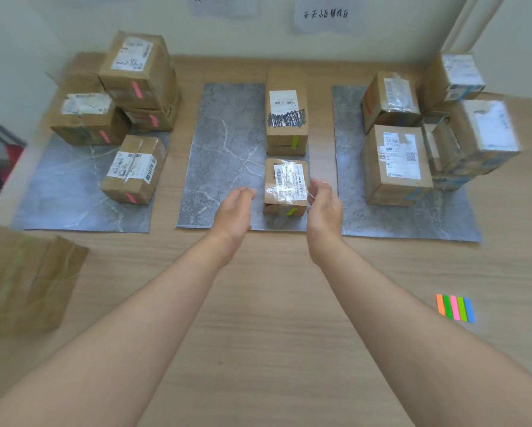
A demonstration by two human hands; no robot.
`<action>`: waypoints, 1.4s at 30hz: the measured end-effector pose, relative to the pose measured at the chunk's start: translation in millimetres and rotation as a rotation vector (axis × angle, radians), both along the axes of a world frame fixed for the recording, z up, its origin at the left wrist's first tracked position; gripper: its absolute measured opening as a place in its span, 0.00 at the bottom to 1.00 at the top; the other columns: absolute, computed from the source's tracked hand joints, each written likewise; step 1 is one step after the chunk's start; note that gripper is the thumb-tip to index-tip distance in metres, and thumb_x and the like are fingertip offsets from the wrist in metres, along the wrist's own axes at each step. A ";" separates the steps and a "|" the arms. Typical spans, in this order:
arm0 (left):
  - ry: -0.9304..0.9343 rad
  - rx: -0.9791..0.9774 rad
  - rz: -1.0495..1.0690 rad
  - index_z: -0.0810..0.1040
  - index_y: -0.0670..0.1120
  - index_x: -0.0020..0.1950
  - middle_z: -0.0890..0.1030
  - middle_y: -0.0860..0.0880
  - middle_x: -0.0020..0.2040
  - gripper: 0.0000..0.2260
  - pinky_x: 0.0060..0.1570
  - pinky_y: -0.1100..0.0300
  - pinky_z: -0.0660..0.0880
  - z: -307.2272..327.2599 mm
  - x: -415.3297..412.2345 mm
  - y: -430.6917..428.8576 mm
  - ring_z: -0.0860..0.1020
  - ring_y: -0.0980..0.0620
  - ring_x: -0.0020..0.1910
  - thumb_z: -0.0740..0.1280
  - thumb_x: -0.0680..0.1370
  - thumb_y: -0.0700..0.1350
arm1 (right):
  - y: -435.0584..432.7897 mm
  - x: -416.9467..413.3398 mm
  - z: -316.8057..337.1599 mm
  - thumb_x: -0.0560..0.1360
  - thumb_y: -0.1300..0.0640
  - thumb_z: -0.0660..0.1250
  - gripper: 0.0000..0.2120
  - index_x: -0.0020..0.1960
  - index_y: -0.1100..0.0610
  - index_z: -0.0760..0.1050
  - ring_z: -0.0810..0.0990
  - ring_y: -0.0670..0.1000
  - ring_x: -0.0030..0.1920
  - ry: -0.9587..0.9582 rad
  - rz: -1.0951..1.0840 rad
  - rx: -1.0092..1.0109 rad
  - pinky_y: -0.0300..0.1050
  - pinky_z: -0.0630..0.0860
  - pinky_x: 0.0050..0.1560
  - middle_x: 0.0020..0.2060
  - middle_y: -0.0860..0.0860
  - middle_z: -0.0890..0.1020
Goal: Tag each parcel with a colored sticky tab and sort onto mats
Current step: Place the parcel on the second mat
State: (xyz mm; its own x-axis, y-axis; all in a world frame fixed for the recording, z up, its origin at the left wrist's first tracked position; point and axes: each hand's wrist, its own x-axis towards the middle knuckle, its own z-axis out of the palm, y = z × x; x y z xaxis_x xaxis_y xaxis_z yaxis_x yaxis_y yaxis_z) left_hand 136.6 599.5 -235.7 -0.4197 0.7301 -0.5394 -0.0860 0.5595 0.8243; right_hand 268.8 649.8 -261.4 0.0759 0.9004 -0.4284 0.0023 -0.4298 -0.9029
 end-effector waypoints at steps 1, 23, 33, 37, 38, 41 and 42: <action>0.004 0.021 0.004 0.74 0.54 0.56 0.74 0.51 0.57 0.06 0.63 0.47 0.74 10.0 1.0 -7.2 0.74 0.49 0.57 0.58 0.84 0.51 | -6.2 -0.3 11.0 0.84 0.48 0.54 0.20 0.67 0.53 0.79 0.78 0.45 0.65 0.014 0.000 0.013 0.48 0.72 0.70 0.63 0.46 0.82; 0.177 0.503 0.115 0.76 0.50 0.66 0.78 0.48 0.66 0.22 0.72 0.46 0.67 265.4 1.4 -232.6 0.75 0.46 0.67 0.59 0.78 0.60 | -207.6 8.3 281.1 0.82 0.52 0.56 0.16 0.53 0.48 0.82 0.84 0.49 0.55 0.166 0.198 0.518 0.53 0.77 0.65 0.52 0.46 0.86; 0.217 0.524 0.030 0.75 0.55 0.64 0.76 0.51 0.63 0.20 0.65 0.51 0.67 306.9 -74.1 -370.3 0.74 0.51 0.60 0.54 0.81 0.63 | -344.2 -58.2 313.2 0.82 0.52 0.56 0.15 0.53 0.50 0.82 0.82 0.50 0.58 0.193 0.185 0.580 0.47 0.77 0.60 0.53 0.46 0.85; 0.256 0.499 0.032 0.75 0.61 0.49 0.77 0.54 0.50 0.17 0.65 0.50 0.70 311.9 -106.5 -409.7 0.76 0.52 0.51 0.54 0.76 0.70 | -380.3 -87.0 321.6 0.82 0.53 0.56 0.15 0.53 0.50 0.82 0.82 0.50 0.58 0.198 0.195 0.577 0.52 0.76 0.67 0.53 0.46 0.85; 0.276 0.476 0.037 0.72 0.63 0.48 0.75 0.54 0.50 0.18 0.68 0.44 0.69 311.9 -115.6 -417.1 0.75 0.51 0.51 0.54 0.72 0.73 | -387.6 -93.3 322.5 0.82 0.53 0.56 0.15 0.53 0.51 0.82 0.82 0.50 0.59 0.204 0.201 0.574 0.53 0.76 0.67 0.53 0.46 0.85; 0.238 0.492 0.065 0.73 0.58 0.65 0.73 0.53 0.62 0.29 0.72 0.42 0.64 312.8 -133.3 -434.4 0.72 0.50 0.62 0.54 0.71 0.71 | -403.8 -108.9 321.9 0.82 0.52 0.56 0.16 0.53 0.50 0.83 0.83 0.51 0.57 0.182 0.226 0.569 0.55 0.76 0.66 0.51 0.46 0.85; 0.239 0.483 0.070 0.71 0.55 0.71 0.72 0.52 0.66 0.33 0.73 0.42 0.63 314.4 -137.0 -440.2 0.71 0.49 0.66 0.54 0.71 0.70 | -406.9 -113.4 321.3 0.82 0.52 0.56 0.16 0.52 0.50 0.83 0.83 0.51 0.57 0.175 0.232 0.563 0.56 0.76 0.66 0.51 0.46 0.85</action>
State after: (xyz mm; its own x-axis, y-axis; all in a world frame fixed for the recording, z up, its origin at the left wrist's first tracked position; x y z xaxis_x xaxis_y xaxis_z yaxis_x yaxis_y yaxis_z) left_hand -0.4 159.3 78.8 -0.5463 0.8369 -0.0327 0.1119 0.1116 0.9874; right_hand 155.4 242.9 59.9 -0.1768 0.9760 0.1269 -0.1301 0.1047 -0.9860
